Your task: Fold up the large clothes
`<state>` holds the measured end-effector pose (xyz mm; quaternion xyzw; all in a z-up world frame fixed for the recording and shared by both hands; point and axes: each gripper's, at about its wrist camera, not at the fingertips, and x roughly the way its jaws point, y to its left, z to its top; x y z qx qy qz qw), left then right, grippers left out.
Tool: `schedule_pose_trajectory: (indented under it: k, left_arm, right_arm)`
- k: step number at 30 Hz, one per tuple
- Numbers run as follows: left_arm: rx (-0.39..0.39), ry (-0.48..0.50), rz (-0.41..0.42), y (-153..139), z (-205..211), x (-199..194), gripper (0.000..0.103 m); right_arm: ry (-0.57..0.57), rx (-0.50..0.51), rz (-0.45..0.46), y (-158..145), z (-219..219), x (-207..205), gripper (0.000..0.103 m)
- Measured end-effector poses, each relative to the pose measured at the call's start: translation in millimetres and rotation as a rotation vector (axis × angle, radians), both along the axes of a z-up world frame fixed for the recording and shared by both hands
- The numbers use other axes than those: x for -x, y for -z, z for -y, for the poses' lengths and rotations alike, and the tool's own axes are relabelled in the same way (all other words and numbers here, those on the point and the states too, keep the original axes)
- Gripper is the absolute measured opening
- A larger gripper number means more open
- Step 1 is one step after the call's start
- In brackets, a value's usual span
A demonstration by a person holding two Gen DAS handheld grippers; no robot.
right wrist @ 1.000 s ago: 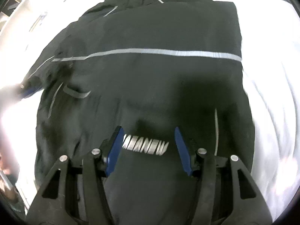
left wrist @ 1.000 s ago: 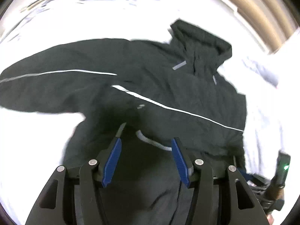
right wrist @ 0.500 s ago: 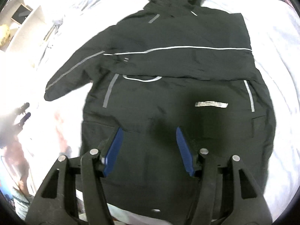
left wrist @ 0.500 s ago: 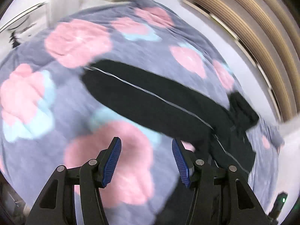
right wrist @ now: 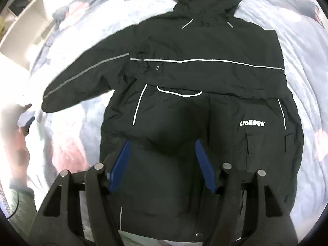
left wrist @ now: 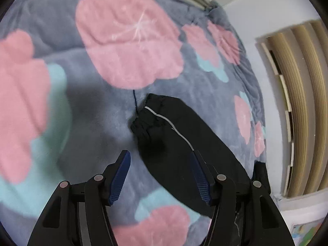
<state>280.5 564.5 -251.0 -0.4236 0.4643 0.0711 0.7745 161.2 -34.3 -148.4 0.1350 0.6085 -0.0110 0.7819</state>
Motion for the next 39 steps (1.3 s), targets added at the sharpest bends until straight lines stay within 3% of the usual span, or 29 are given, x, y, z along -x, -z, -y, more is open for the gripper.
schedule_pose_trajectory:
  k: [7,11,12,15,16,23,29,33,39]
  left_arm:
    - [0.039,-0.002,-0.036,49,-2,-36,0.062]
    - [0.012,0.006,-0.029,58,5,-45,0.062]
    - [-0.007,0.013,-0.023,57,7,-47,0.052]
    - [-0.07,0.043,-0.009,49,14,-48,0.029]
    - [-0.083,0.05,0.001,45,16,-48,0.026]
    - [-0.207,0.158,0.142,-26,56,-31,0.022]
    - [-0.282,0.368,0.273,-94,144,-19,0.02]
    - [-0.301,0.584,0.354,-126,235,-15,0.02]
    - [-0.32,0.845,0.391,-138,366,-12,0.021]
  right_arm:
    - [-0.076,0.058,-0.079,20,-27,-23,0.063]
    - [-0.082,0.029,-0.104,30,-31,-32,0.063]
    - [-0.086,0.028,-0.107,32,-32,-33,0.063]
    - [-0.106,0.035,-0.115,37,-35,-34,0.063]
    - [-0.109,0.031,-0.117,39,-35,-33,0.063]
    - [-0.094,-0.008,-0.095,37,-24,-25,0.063]
    - [-0.065,-0.067,-0.049,24,-6,-18,0.063]
    - [-0.054,-0.069,-0.023,21,9,-12,0.063]
    - [0.009,-0.104,-0.021,30,45,2,0.063]
